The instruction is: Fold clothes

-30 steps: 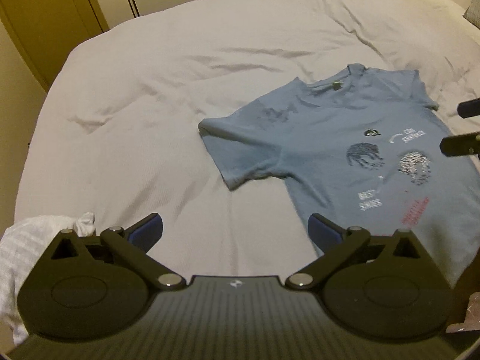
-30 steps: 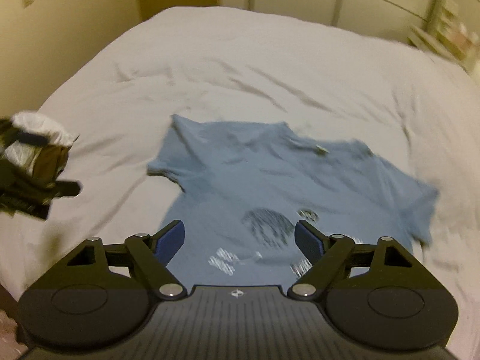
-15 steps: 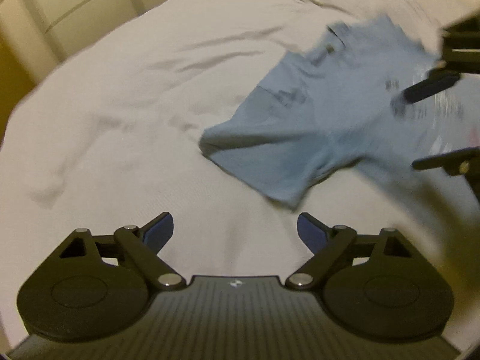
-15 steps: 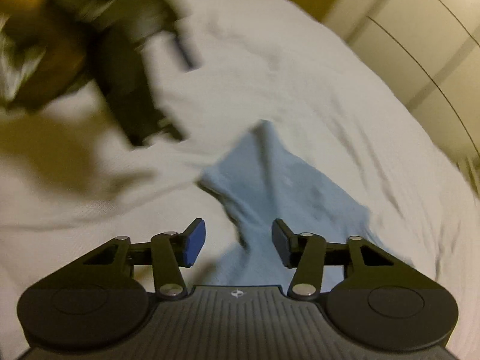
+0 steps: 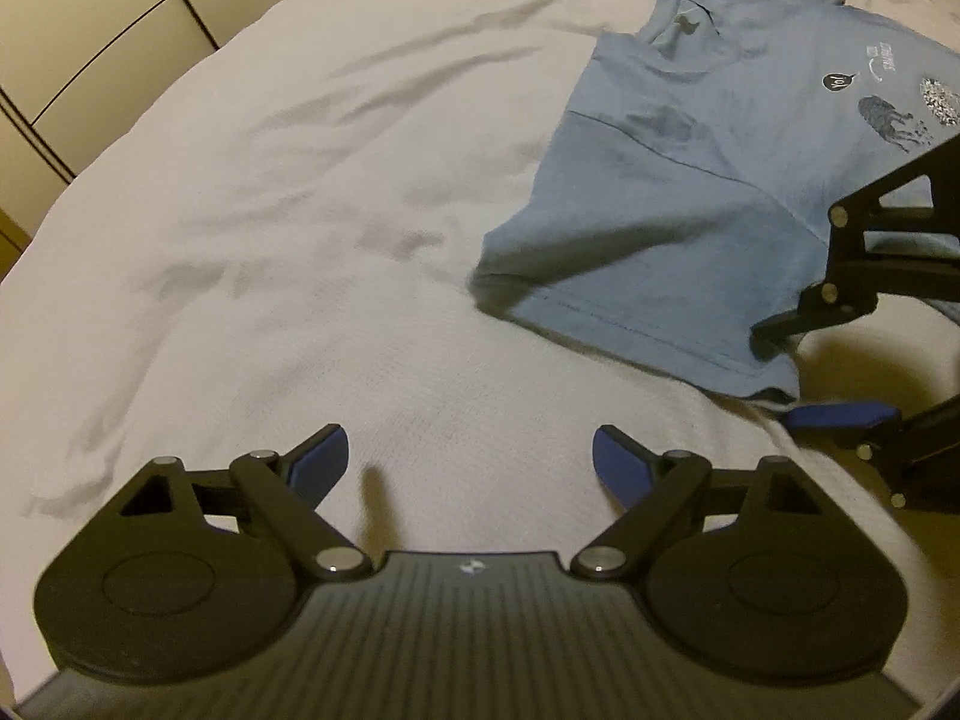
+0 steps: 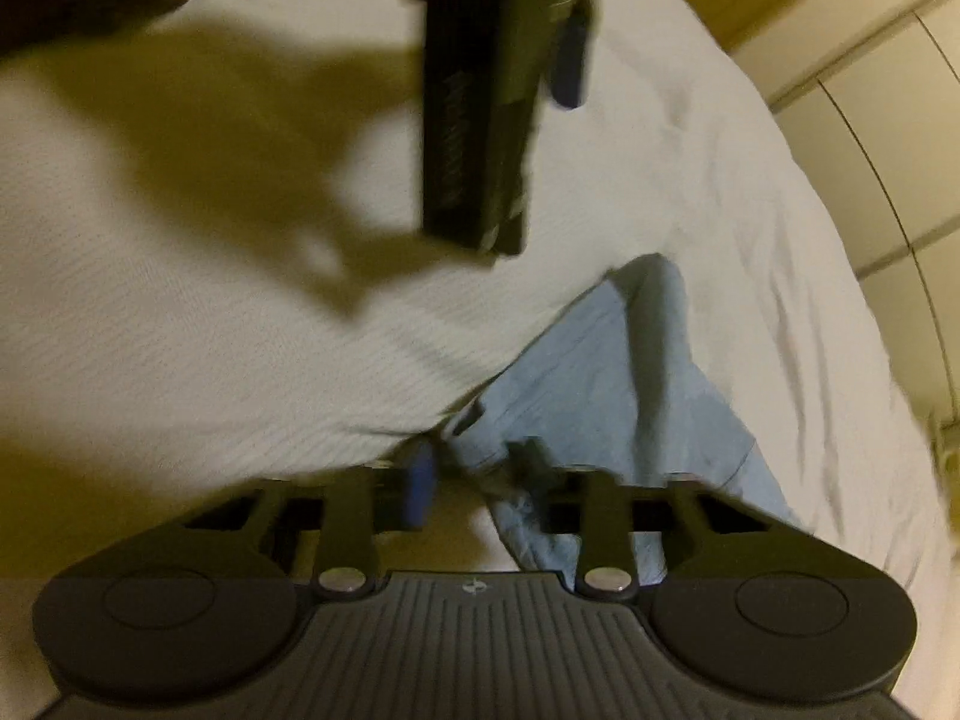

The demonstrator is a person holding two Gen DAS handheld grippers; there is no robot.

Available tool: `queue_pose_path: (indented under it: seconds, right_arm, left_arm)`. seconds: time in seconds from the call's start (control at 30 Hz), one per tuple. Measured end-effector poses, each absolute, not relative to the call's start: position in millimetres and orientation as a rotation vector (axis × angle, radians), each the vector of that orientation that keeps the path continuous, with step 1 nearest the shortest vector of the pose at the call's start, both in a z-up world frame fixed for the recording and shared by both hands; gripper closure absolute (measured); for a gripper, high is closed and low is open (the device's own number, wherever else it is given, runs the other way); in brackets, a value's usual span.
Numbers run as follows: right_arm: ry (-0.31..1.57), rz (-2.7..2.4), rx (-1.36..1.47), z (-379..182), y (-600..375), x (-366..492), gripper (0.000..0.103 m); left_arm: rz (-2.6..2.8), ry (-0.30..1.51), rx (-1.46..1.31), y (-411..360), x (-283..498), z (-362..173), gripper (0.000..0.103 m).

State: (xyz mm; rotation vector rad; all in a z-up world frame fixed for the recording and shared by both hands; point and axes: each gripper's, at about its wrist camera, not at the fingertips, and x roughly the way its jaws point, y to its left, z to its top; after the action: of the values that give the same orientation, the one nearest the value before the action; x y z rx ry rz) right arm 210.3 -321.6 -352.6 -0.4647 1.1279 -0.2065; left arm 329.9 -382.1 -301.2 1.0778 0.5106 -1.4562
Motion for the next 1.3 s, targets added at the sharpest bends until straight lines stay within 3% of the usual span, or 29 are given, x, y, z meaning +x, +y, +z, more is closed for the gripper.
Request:
queue_pose_path:
  seconds: [0.3, 0.53, 1.03, 1.3]
  right_arm:
    - [0.888, -0.267, -0.068, -285, -366, 186, 0.098]
    - [0.832, -0.311, 0.114, -265, -391, 175, 0.098]
    - [0.794, -0.534, 0.617, -289, -427, 121, 0.097]
    - [0.790, -0.588, 0.723, -297, -433, 94, 0.097]
  left_arm:
    - [-1.533, 0.406, 1.170, -389, 314, -310, 0.016]
    - [-1.532, 0.360, 1.170, -406, 299, -322, 0.015]
    - [-1.477, 0.186, 1.093, -444, 274, -271, 0.016]
    - [-1.595, 0.132, 1.070, -479, 233, -271, 0.016]
